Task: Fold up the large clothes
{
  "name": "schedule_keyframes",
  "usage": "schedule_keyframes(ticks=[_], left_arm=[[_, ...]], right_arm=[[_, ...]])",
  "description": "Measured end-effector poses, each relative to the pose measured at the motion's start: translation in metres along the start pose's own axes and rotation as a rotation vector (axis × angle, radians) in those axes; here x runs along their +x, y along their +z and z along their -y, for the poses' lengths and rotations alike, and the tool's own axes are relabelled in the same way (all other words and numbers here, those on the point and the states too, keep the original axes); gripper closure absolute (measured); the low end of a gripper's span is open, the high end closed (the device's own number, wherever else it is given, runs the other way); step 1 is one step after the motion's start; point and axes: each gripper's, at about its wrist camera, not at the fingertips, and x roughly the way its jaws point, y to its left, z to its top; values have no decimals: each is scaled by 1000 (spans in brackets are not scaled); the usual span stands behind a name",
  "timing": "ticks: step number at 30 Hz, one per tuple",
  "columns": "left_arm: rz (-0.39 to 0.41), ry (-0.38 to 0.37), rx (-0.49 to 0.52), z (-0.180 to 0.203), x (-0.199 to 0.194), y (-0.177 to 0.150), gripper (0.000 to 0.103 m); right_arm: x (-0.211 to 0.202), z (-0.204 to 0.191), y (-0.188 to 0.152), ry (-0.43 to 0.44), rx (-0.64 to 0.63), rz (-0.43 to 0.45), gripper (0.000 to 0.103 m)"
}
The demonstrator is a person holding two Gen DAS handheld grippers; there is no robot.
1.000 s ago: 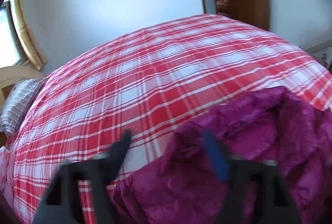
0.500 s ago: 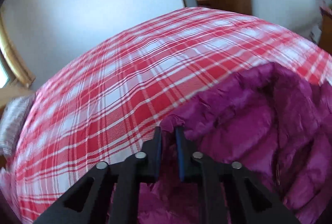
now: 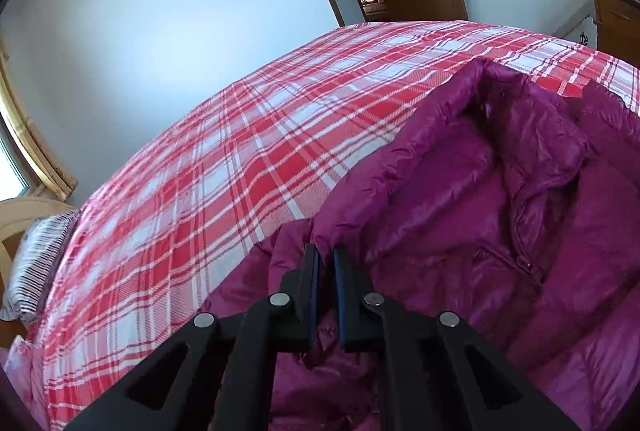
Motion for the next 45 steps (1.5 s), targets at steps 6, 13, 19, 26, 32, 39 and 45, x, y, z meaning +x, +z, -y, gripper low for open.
schedule_keyframes(ticks=[6, 13, 19, 26, 32, 39, 45], left_arm=[[-6, -1, 2, 3, 7, -2, 96], [-1, 14, 15, 6, 7, -4, 96], [19, 35, 5, 4, 2, -4, 96], [139, 21, -91, -8, -53, 15, 96], [194, 15, -144, -20, -67, 46, 96], [102, -11, -211, -25, -41, 32, 96], [104, 5, -224, -32, -51, 27, 95]], right_arm=[[36, -66, 85, -73, -223, -34, 32], [137, -70, 124, -217, -302, -124, 38], [156, -50, 96, -214, -307, -249, 43], [163, -30, 59, -222, -300, -300, 44], [134, -40, 70, -150, -277, -195, 41], [123, -65, 122, -148, -257, -56, 40], [190, -34, 142, -168, -172, -312, 40]])
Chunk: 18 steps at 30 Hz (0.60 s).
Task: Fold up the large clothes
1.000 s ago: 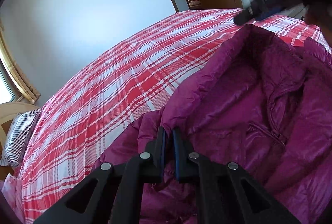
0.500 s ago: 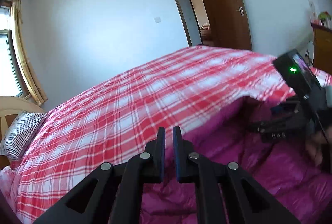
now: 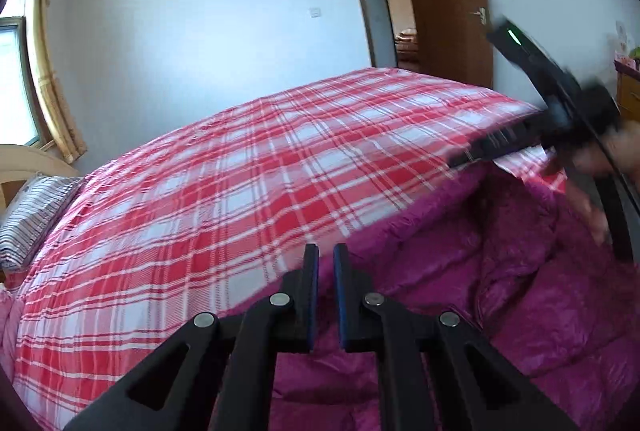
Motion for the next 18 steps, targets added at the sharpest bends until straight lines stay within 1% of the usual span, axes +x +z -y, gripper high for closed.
schedule_keyframes(ticks=[1, 3, 4, 6, 7, 8, 11, 13, 14, 15, 16, 18], left_arm=[[7, 3, -28, -6, 1, 5, 95], [12, 23, -77, -16, 9, 14, 95], [6, 35, -107, -20, 16, 18, 93], [-17, 29, -175, -23, 30, 23, 72], [-24, 23, -197, -22, 35, 24, 45], [-31, 20, -209, -18, 40, 22, 27], [-68, 54, -142, 3, 58, 14, 26], [-116, 77, -100, 12, 70, 6, 26], [-157, 98, -86, 13, 79, 0, 26], [-198, 110, -82, 13, 87, -4, 26], [-241, 105, -96, 9, 95, -10, 26], [-285, 76, -128, 4, 105, -20, 26]], right_arm=[[1, 1, -6, 13, -14, -10, 40], [5, -3, -22, -16, -74, -30, 40], [7, -6, -31, -18, -104, -44, 40], [10, -9, -44, -39, -150, -48, 40], [10, -11, -51, -59, -176, -41, 40], [9, -12, -56, -71, -189, -35, 40], [11, -9, -71, -85, -192, -5, 39], [13, -10, -75, -97, -209, 19, 38], [14, -11, -76, -104, -216, 32, 38], [16, -12, -75, -108, -218, 38, 38], [17, -11, -76, -109, -217, 46, 38], [17, -10, -76, -103, -209, 60, 38]])
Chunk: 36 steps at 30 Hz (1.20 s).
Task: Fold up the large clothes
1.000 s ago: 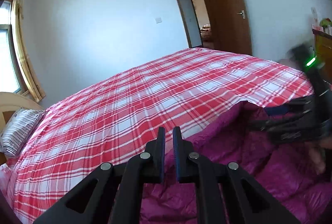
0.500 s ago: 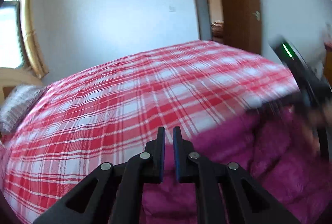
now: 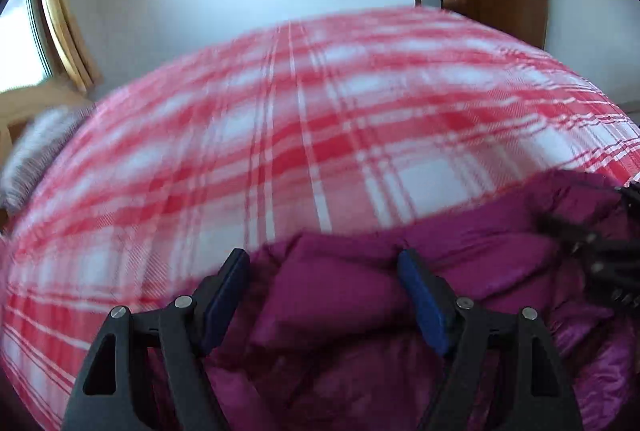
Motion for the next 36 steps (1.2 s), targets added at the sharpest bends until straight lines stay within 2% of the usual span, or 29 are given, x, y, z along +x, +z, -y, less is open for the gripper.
schedule_keyframes(ticks=[2, 5, 19, 36], left_arm=[[-9, -18, -21, -4, 5, -4, 24], [-9, 1, -16, -1, 8, -7, 22], [-26, 13, -36, -1, 14, -8, 15], [-48, 40, -28, 0, 21, -7, 9]], right_arm=[[1, 4, 0, 19, 22, 6, 37], [3, 2, -1, 20, 24, 4, 36], [10, -8, -2, -49, -28, -14, 32], [13, -12, -2, -80, -52, -25, 30]])
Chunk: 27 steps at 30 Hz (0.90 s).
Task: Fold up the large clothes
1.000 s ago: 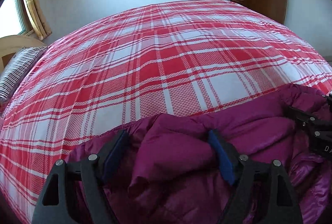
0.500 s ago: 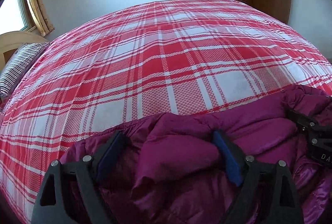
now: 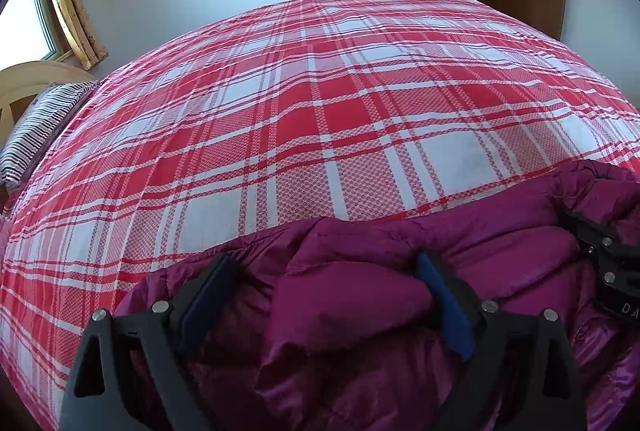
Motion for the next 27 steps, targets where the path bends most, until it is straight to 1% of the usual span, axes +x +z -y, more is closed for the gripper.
schedule_keyframes(ticks=[12, 21, 23, 24, 25, 26, 27], left_arm=[[-1, 10, 2, 0, 1, 0, 7], [-6, 23, -2, -1, 2, 1, 4], [-15, 6, -11, -5, 0, 4, 4], [-9, 9, -17, -10, -8, 8, 4], [25, 34, -28, -15, -25, 12, 4], [66, 19, -50, -20, -44, 15, 4], [109, -24, -80, -28, -67, 17, 4]], right_arm=[[1, -2, 0, -16, -11, -3, 30], [1, -2, 1, -24, -16, -8, 28], [0, -1, 2, -15, -11, -10, 28], [-2, 1, 3, -1, -9, -10, 27], [-7, 5, 5, 31, -10, -16, 27], [-13, 11, 5, 46, -7, -31, 27], [-28, 21, 4, 67, 40, -32, 26]])
